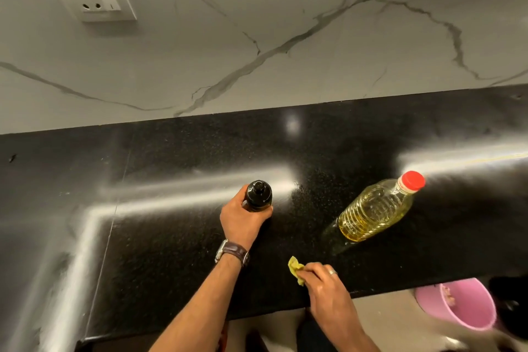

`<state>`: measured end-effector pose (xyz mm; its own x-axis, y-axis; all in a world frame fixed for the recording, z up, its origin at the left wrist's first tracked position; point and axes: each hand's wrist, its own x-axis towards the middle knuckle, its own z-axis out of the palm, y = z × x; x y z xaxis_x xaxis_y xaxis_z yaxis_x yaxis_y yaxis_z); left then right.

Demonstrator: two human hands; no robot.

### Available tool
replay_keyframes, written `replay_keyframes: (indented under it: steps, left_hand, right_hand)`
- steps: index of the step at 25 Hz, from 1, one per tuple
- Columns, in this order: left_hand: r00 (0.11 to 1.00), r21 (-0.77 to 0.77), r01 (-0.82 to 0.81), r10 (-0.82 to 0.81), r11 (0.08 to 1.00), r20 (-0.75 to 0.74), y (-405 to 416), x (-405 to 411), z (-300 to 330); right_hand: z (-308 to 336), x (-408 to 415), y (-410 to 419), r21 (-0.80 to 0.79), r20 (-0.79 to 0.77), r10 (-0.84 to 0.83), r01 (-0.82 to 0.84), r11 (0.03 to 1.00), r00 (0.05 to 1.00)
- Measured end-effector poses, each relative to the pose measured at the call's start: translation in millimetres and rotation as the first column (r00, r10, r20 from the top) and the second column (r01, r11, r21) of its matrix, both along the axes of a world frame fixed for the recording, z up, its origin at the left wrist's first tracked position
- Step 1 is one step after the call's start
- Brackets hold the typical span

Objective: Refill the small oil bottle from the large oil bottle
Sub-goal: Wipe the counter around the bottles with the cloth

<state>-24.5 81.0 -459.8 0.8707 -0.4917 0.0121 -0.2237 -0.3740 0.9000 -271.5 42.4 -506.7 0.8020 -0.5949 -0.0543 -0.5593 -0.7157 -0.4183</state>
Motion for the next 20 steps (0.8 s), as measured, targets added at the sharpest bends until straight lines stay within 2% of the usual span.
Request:
replay_keyframes:
  steps: [4,10,14,17,20]
  left_hand:
    - [0.999,-0.045,0.032,-0.033,0.998,-0.014,23,-20,2]
    - [0.988,-0.010,0.152,-0.152,0.988,0.014,54,-60,5]
    - [0.990,0.023,0.128,-0.129,0.992,0.054,55,-64,-4]
    - [0.986,0.146,0.150,-0.159,0.978,0.054,65,-60,-10]
    - [0.940,0.436,0.205,-0.300,0.876,0.162,97,-55,-14]
  right_hand:
    - [-1,-2,0,0.000,-0.013,0.009,-0.009,1.000,1.000]
    - [9,0,2,-0.010,-0.039,0.004,-0.005,1.000,0.999]
    - [11,0,0,0.001,-0.065,0.016,-0.016,1.000,0.998]
    - [11,0,-1,0.014,-0.066,0.025,-0.024,1.000,0.998]
    - [9,-1,-9,0.002,-0.068,0.066,-0.066,0.998,0.996]
